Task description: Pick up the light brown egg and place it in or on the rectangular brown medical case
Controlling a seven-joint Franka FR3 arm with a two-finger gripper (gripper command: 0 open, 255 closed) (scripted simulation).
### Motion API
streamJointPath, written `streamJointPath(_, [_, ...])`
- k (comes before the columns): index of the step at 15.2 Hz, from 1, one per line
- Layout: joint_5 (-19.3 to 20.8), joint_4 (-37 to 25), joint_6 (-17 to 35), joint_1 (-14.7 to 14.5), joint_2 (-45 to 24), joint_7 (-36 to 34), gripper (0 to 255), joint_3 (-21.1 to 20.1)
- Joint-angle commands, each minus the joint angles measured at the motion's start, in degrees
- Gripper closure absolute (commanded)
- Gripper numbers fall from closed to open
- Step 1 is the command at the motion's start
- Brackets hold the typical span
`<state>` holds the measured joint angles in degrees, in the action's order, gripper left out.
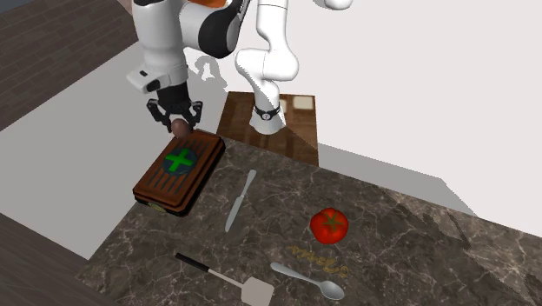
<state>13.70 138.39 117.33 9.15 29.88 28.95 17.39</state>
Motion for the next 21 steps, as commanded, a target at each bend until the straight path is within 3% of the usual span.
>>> streamJointPath(1, [-0.08, -2.85, 0.81, 0.30, -3.22, 2.97, 255, 2.48])
streamJointPath(3, [-0.55, -5.66, 1.41, 0.46, -6.26, 5.80, 255, 4.80])
streamJointPath(17, [-0.02, 2.23, 12.94, 0.67, -9.98, 5.51, 255, 6.53])
streamJointPath(21, [-0.02, 2.23, 12.94, 0.67, -9.98, 5.51, 255, 6.53])
